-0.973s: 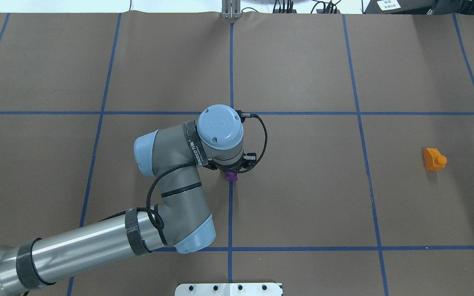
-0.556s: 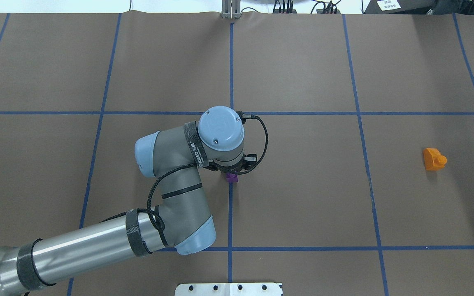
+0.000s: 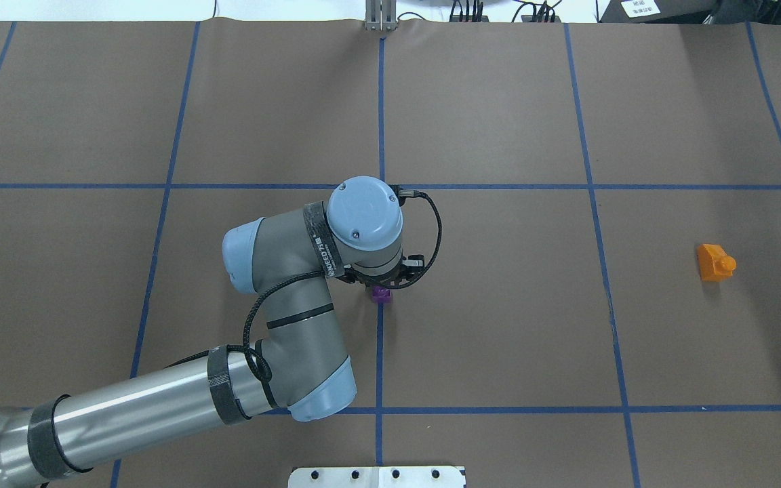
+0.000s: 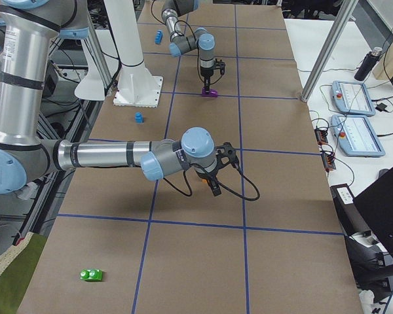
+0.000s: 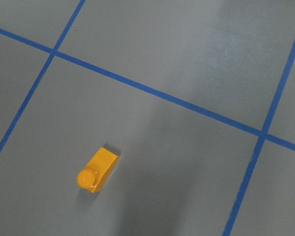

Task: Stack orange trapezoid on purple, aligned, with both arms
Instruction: 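Lower the purple block onto the table and open the left gripper, then raise the left gripper away while the right gripper moves toward the orange block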

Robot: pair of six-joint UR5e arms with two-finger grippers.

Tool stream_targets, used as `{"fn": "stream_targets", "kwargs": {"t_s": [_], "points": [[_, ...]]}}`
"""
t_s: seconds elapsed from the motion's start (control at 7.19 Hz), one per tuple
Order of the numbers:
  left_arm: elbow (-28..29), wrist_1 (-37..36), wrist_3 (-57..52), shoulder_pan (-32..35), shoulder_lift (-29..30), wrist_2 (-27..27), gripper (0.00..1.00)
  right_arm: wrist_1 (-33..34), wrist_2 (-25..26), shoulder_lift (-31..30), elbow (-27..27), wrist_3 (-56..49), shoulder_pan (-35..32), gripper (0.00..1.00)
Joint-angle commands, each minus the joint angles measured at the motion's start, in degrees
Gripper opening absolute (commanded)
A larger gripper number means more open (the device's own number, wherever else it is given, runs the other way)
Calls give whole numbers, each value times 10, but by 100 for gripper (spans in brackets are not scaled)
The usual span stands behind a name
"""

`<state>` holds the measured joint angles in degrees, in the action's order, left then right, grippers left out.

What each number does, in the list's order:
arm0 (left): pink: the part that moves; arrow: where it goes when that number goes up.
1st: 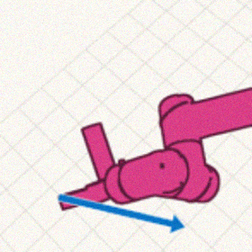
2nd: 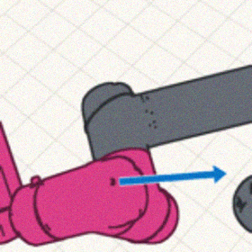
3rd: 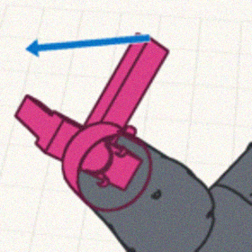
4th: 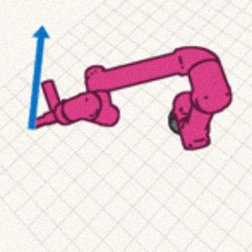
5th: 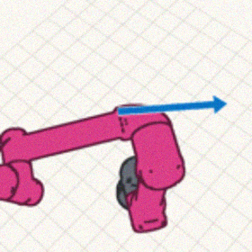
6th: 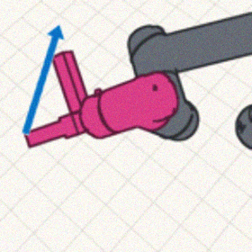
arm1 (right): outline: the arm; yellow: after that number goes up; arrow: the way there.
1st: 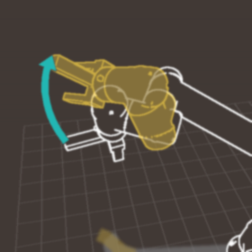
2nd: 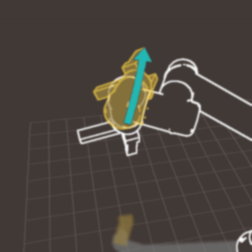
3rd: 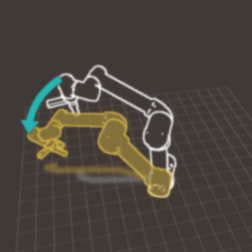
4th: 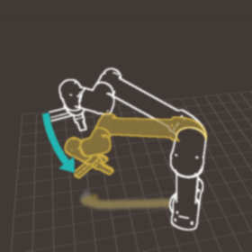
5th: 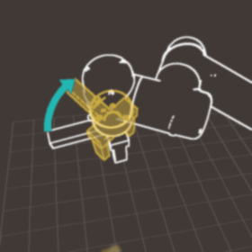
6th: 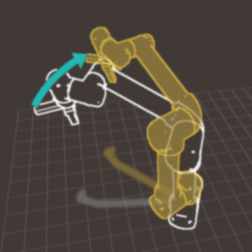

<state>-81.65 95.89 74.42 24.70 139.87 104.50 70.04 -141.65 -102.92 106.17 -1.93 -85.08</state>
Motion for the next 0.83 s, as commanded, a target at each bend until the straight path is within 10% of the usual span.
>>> {"fn": "stream_targets", "kwargs": {"t_s": [0.0,0.28,0.7], "points": [[-2,-1,0,0,0,-8,99,1,0,0,0,0,0,100],[-51,-6,-15,17,-4,-4,99,2,2,0,0,2,0,100],[-292,-150,-192,65,-149,4,99,-1,15,3,25,112,49,100]]}}
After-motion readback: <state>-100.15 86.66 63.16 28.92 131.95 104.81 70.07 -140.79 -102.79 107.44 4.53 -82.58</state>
